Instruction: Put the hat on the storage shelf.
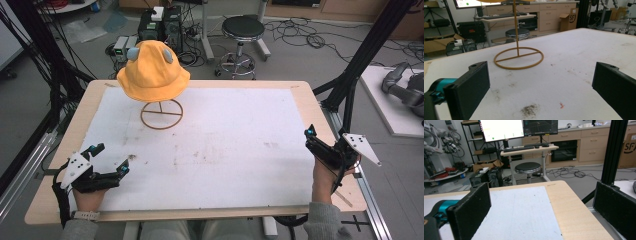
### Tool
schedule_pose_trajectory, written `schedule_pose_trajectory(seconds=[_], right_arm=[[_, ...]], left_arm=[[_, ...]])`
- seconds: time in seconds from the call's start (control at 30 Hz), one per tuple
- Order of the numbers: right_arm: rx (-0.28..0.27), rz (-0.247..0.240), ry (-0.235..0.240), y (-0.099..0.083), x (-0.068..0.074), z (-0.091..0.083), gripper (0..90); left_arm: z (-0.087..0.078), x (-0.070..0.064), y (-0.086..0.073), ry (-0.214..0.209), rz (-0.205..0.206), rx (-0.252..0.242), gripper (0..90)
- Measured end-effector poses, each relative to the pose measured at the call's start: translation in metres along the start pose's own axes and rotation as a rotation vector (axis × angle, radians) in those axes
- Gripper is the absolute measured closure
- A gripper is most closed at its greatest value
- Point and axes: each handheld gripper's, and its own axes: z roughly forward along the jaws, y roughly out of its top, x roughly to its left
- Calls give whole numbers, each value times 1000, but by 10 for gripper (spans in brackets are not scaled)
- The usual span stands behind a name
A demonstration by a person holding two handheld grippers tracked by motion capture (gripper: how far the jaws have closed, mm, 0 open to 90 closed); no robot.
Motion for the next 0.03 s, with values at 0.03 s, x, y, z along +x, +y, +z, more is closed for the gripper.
schedule_pose_trajectory(seconds=[0.03], right_arm=[[4, 2, 0, 0, 0, 0, 12]], left_arm=[[0, 0, 0, 2, 2, 2, 17]])
